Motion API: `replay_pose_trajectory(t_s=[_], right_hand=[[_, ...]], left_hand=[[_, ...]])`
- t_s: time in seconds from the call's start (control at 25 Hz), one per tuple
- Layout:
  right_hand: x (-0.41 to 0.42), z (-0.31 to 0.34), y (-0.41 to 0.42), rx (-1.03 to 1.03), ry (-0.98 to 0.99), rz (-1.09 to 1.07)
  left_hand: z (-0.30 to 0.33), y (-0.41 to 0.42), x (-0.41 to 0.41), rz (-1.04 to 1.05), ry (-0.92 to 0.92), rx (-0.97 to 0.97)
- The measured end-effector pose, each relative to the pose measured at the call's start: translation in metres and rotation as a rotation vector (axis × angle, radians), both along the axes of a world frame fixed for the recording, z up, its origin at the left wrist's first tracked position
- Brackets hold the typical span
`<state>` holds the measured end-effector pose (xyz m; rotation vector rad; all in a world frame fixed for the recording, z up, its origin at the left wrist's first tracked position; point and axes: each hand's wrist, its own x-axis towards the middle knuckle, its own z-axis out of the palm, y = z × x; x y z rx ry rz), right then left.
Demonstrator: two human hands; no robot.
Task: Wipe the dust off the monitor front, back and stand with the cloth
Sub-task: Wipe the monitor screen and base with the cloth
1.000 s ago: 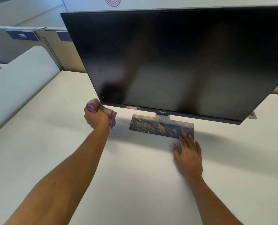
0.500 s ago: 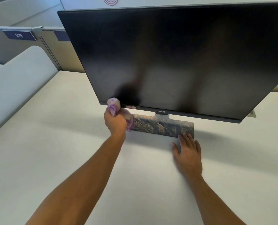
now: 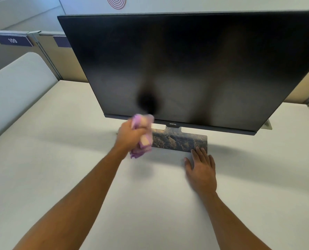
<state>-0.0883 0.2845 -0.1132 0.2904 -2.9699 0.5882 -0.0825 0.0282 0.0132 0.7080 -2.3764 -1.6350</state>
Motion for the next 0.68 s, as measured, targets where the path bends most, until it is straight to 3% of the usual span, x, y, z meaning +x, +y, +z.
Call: replay_pose_trajectory(t_s=[0.12,0.24,0.36,0.68], right_hand=[[0.001,0.001,0.001,-0.004,0.006,0.006],[0.000,-0.002,0.001,-0.017,0.029,0.006],[-0.001,-0.005,0.000,-0.024,0.061,0.002],[-0.003,-0.010,-0.001,-0.012,0.096,-0.020]], left_hand=[[0.009,-0.027,0.000,0.312,0.128,-0.032],[0.007,-0.051,-0.006,0.457,0.084,-0.161],[0.006,-0.069,-0.012,0.591,0.034,-0.088],[-0.007,-0.042,-0.024,0.517,-0.032,-0.107]])
